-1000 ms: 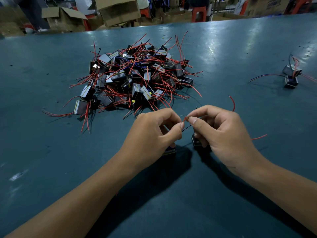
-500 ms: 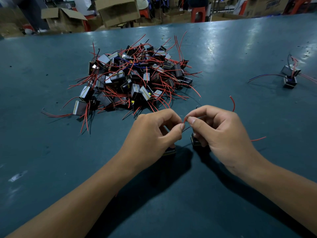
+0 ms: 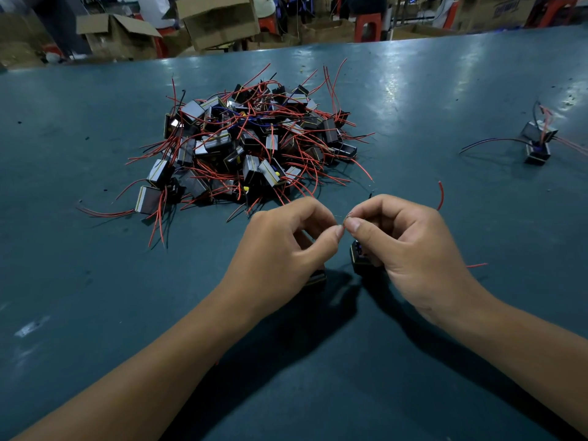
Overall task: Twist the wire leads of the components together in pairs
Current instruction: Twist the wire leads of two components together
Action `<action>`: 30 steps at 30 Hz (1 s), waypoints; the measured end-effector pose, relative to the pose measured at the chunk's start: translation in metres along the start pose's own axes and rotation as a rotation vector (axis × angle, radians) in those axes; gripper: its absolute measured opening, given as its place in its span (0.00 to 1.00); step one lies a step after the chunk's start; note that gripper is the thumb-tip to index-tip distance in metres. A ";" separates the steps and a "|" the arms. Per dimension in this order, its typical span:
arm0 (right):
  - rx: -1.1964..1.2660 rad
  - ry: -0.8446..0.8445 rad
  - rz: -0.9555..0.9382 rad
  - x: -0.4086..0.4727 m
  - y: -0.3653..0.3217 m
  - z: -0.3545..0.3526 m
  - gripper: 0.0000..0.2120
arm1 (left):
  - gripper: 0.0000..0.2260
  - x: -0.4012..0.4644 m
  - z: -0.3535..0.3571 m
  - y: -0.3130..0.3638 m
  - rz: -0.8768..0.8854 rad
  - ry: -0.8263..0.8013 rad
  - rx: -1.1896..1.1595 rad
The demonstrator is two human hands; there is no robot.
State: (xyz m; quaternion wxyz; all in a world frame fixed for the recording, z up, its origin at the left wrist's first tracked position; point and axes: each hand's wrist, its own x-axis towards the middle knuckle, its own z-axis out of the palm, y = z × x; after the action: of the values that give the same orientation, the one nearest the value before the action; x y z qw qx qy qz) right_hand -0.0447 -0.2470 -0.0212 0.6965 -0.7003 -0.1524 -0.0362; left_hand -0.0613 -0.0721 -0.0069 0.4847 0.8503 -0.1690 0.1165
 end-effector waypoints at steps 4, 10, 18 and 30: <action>-0.006 -0.025 0.010 0.000 0.000 0.000 0.07 | 0.04 0.003 -0.003 0.002 0.028 0.031 0.031; -0.073 -0.063 -0.032 -0.003 -0.001 -0.003 0.04 | 0.05 0.005 -0.007 0.006 0.157 0.006 0.215; -0.144 -0.087 -0.070 -0.004 -0.003 -0.003 0.03 | 0.06 0.010 -0.017 0.007 0.068 -0.160 0.080; -0.130 -0.124 -0.049 -0.003 -0.002 -0.005 0.03 | 0.01 0.011 -0.015 0.008 0.184 -0.096 0.216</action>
State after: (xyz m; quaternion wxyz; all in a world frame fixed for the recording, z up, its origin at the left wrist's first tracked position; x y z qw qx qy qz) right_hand -0.0475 -0.2527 -0.0200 0.6377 -0.7410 -0.2096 -0.0198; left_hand -0.0548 -0.0648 0.0110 0.3690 0.8830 -0.2556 0.1373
